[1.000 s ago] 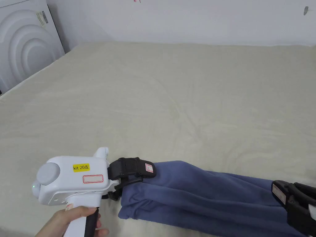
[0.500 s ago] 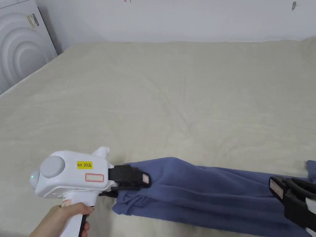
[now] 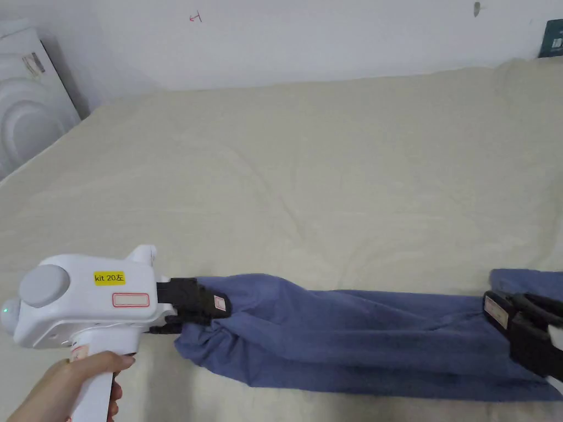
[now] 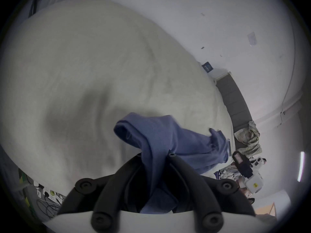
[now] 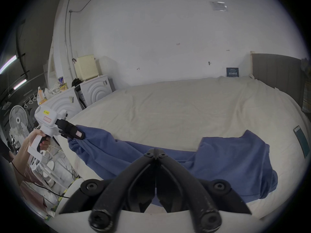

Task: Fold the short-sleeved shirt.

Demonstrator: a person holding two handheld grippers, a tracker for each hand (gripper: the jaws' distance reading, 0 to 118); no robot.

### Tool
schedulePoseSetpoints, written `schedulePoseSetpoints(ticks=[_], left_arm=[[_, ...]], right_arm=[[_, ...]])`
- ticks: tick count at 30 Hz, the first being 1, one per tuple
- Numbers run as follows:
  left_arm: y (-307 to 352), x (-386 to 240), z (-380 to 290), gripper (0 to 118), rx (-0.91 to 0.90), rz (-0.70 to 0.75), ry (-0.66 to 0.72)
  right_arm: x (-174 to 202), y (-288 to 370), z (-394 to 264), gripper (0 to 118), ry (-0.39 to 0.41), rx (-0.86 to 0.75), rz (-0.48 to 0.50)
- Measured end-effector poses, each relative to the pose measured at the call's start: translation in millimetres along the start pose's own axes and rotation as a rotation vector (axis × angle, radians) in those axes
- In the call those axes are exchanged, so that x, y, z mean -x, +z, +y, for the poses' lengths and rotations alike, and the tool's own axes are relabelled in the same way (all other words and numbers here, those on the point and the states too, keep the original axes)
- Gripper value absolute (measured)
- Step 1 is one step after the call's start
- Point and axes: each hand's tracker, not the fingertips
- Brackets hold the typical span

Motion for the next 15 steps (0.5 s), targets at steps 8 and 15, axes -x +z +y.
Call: schedulePoseSetpoints(ticks=[8, 15], left_arm=[[-41, -142, -9, 13, 0.054, -0.116, -0.236], [-165, -207, -33, 13, 0.259, -0.09, -0.352]], right_arm=[[-48, 31, -2, 0, -0.072, -0.067, -0.039], [-83, 57, -11, 0, -0.124, -0.086, -0.093]])
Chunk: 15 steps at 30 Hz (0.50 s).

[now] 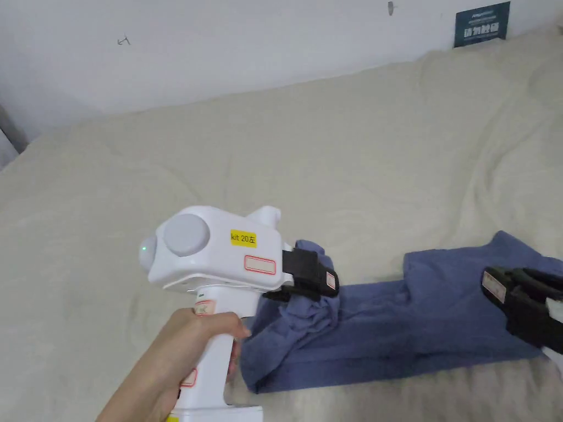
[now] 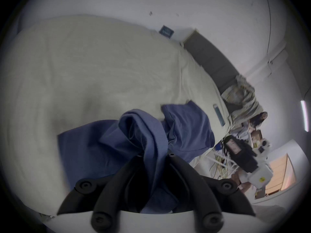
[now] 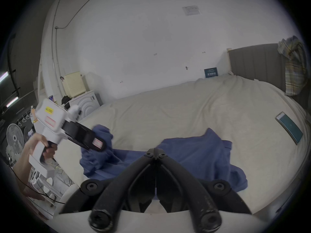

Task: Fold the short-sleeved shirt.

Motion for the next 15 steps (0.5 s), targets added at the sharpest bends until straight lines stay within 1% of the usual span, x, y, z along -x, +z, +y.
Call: schedulePoseSetpoints(ticks=[2, 4, 5, 6, 7, 9, 11, 12, 13, 15], left_arm=[[-23, -7, 1, 13, 0.073, 0.01, 0.028], [-38, -14, -1, 15, 0.127, 0.024, -0.068], [-41, -18, -1, 22, 0.142, 0.052, -0.096], [-42, -21, -2, 34, 0.139, 0.069, -0.111], [-41, -20, -1, 53, 0.14, 0.061, -0.103], [-35, -23, 3, 67, 0.139, 0.039, -0.089], [-21, -23, 7, 84, 0.117, 0.036, -0.09], [-12, -24, 8, 91, 0.099, 0.055, -0.101], [-3, -23, 9, 94, 0.082, 0.073, -0.112], [19, -20, 6, 94, 0.036, 0.079, -0.113]], right_arm=[[-7, 4, -2, 0, -0.017, -0.001, -0.015], [-14, 8, -6, 0, -0.029, -0.002, -0.031], [-16, 8, -7, 0, -0.036, 0.0, -0.038], [-18, 8, -9, 0, -0.043, 0.003, -0.04], [-20, 7, -10, 0, -0.052, 0.005, -0.042], [-21, 5, -12, 0, -0.07, 0.011, -0.042], [-20, 3, -14, 0, -0.079, 0.014, -0.031], [-18, 2, -14, 0, -0.077, 0.016, -0.026], [-18, 1, -15, 0, -0.071, 0.018, -0.021], [-15, -1, -15, 0, -0.049, 0.023, -0.014]])
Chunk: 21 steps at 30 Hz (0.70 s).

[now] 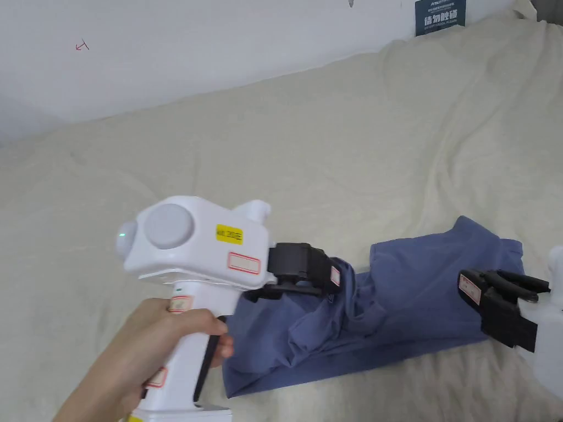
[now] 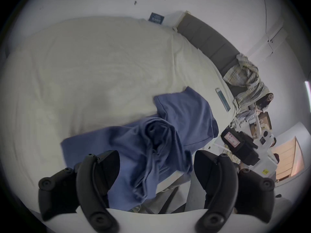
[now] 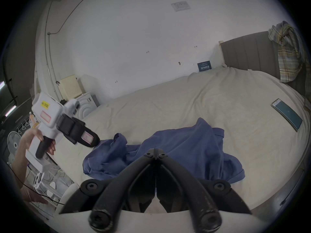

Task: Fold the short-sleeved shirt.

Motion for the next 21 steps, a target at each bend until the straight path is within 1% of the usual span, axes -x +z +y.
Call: schedulePoseSetpoints(ticks=[2, 5, 6, 7, 8, 9, 11, 12, 17, 21], left_arm=[[20, 14, -6, 94, -0.023, -0.022, 0.033], [42, 36, -24, 93, -0.058, -0.069, 0.12], [45, 44, -31, 88, -0.076, -0.068, 0.159], [46, 51, -37, 62, -0.078, -0.064, 0.189], [45, 55, -43, 62, -0.07, -0.071, 0.202], [42, 58, -48, 52, -0.067, -0.087, 0.197], [31, 58, -56, 4, -0.077, -0.126, 0.207], [26, 56, -59, 3, -0.09, -0.124, 0.206], [-10, 42, -54, 3, -0.037, -0.124, 0.193], [-36, 30, -47, 2, -0.003, -0.079, 0.18]], right_arm=[[2, -1, 0, 0, 0.017, 0.0, 0.003], [4, -2, 1, 0, 0.016, -0.006, 0.02], [4, -2, 1, 0, 0.014, -0.009, 0.023], [5, -2, 1, 0, 0.013, -0.011, 0.024], [6, -3, 1, 0, 0.014, -0.012, 0.024], [6, -4, 1, 0, 0.015, -0.013, 0.024], [7, -4, 1, 0, 0.013, -0.015, 0.025], [7, -4, 1, 0, 0.01, -0.015, 0.026], [4, 2, 0, 0, 0.019, -0.015, 0.02], [-5, 7, -1, 0, 0.007, -0.02, 0.007]])
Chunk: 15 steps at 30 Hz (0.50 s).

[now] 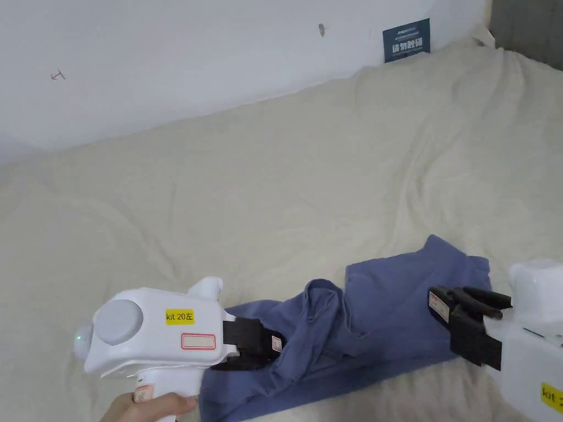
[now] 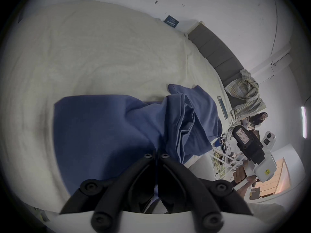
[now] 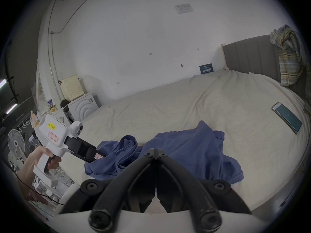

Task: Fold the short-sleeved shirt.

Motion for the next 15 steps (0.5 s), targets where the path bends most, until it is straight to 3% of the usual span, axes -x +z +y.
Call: schedulePoseSetpoints(ticks=[3, 10, 15], left_arm=[[-23, -17, 1, 2, 0.052, -0.075, -0.037], [-76, -60, 12, 2, 0.13, -0.042, -0.122], [-64, -63, 12, 2, 0.114, -0.056, -0.134]], right_arm=[[-9, 2, -2, 0, -0.016, 0.0, -0.015], [-23, 9, -4, 0, -0.044, 0.0, -0.038], [-30, 15, -4, 0, -0.06, -0.005, -0.046]])
